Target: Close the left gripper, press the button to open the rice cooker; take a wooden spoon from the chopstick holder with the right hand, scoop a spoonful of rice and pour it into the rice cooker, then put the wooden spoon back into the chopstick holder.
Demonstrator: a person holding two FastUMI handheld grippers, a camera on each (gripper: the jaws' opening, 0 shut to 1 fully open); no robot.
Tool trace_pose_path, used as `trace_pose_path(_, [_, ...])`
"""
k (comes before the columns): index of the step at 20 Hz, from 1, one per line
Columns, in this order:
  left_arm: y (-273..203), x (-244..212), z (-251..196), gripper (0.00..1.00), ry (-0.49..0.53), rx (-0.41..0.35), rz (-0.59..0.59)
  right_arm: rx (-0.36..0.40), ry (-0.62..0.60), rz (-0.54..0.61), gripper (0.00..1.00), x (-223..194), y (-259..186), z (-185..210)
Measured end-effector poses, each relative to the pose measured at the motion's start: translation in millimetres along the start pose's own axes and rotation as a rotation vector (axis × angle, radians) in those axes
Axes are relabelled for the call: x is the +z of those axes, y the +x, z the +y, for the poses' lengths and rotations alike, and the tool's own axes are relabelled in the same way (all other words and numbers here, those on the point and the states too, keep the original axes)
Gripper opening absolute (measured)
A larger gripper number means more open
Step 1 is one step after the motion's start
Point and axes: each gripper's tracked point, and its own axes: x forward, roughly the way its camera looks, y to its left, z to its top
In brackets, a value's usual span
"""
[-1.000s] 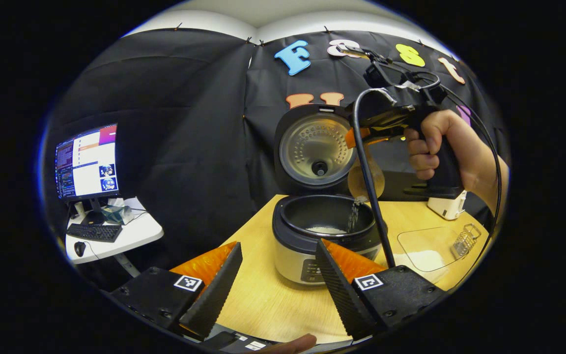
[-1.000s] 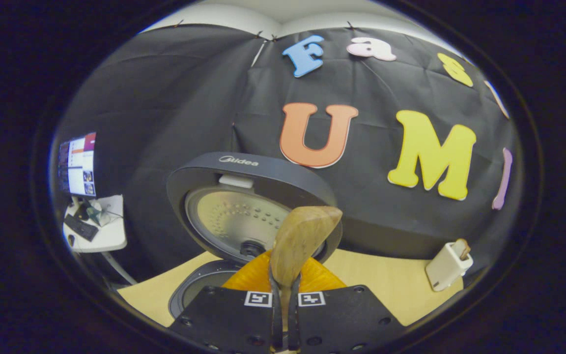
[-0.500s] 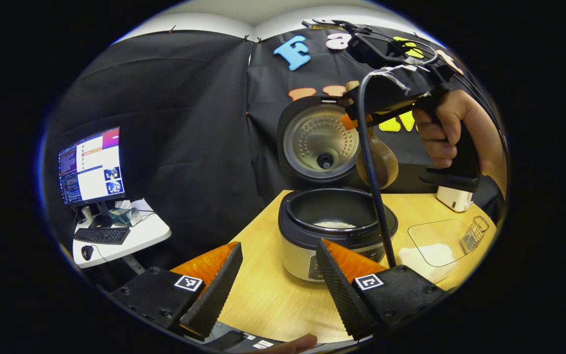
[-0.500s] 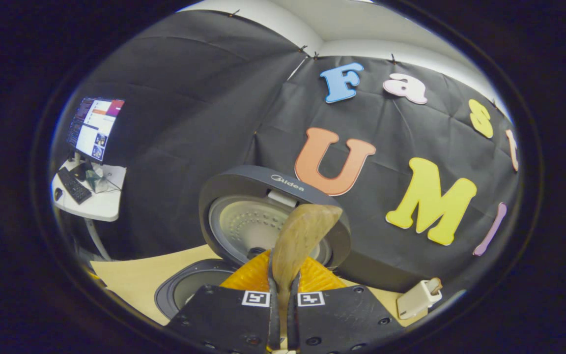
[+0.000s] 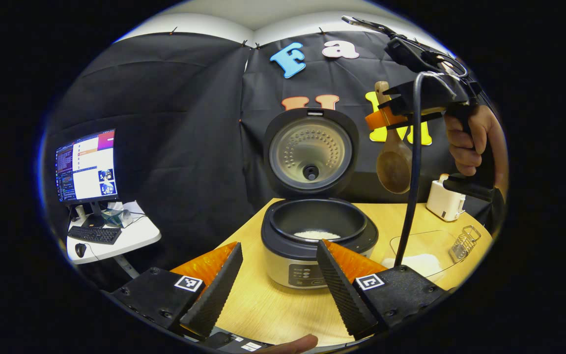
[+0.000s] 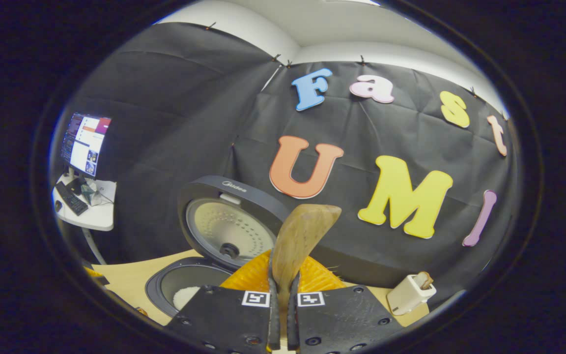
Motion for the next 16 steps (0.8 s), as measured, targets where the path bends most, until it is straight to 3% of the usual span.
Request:
trace_pose_path(10, [-2,5,-17,0.97,0.033,-0.015,-0.012,-0.124,0.171,0.021,0.06,-35,-40,-125])
trace_pose_path(16, [-3,6,-17,0.97,0.044,-0.011,-0.017,-0.154,0.220,0.080,0.06,-71,-51,-166])
